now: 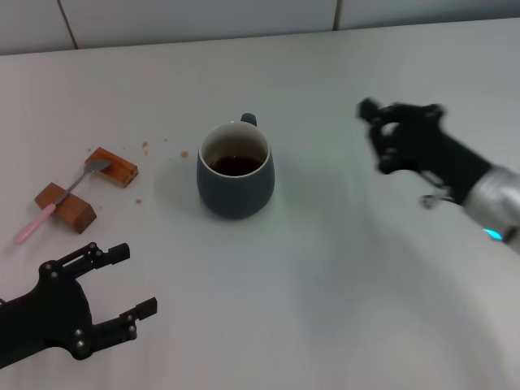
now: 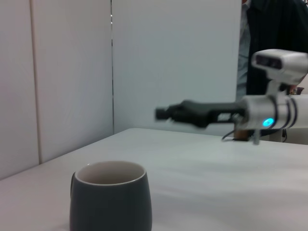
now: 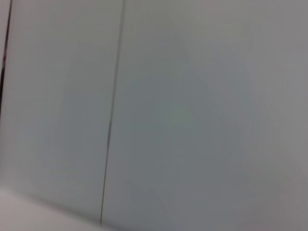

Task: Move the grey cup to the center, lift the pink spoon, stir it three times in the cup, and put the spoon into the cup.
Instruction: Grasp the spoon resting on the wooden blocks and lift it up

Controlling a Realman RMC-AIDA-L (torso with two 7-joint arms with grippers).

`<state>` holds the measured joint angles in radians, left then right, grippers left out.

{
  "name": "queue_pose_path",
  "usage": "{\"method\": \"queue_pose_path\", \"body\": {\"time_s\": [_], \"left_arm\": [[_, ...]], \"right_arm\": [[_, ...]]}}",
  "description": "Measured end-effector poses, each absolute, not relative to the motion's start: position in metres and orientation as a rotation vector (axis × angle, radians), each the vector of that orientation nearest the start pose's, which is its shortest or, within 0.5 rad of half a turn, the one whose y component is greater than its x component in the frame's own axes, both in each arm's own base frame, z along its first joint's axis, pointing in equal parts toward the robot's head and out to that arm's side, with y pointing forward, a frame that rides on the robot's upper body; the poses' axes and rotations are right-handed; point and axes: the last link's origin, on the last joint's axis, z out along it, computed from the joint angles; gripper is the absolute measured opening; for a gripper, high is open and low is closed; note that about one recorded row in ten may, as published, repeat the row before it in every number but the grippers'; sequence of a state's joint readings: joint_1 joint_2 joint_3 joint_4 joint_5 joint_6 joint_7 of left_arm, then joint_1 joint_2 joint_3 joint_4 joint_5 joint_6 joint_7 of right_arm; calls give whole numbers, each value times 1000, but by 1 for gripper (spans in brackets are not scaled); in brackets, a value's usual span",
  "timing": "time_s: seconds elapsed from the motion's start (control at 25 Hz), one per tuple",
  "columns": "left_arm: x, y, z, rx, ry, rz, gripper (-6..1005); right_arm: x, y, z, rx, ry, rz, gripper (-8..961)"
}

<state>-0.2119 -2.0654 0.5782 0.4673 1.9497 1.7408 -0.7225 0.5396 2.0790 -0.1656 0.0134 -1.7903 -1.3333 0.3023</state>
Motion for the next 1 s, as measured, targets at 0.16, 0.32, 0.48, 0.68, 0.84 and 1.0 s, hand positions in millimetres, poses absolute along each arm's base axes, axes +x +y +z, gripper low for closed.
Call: {"method": "queue_pose_path", "body": {"time_s": [0.16,0.32,0.48,0.68,0.84,1.0], "left_arm": [[-335,206,-12,-2575,-278,-814,737],[-334,207,-13,-2576,-273,-817,733],[-334,207,-13,-2575,-273,-816,729],[-333,209,-11,-2569,-265,-822,725],[-332,210,-12,-2568,-263,-825,721],[-333,210,-12,-2565,-267,-826,718]], "right_arm": [[307,275,-12,-2098,255,959,74],[322,239,-7,-2250,252,944,77],[333,213,-12,-2376,278,897,81],[341,196,-21,-2502,346,843,85],[347,189,-22,-2517,374,801,105],[353,183,-23,-2525,397,759,171]]}}
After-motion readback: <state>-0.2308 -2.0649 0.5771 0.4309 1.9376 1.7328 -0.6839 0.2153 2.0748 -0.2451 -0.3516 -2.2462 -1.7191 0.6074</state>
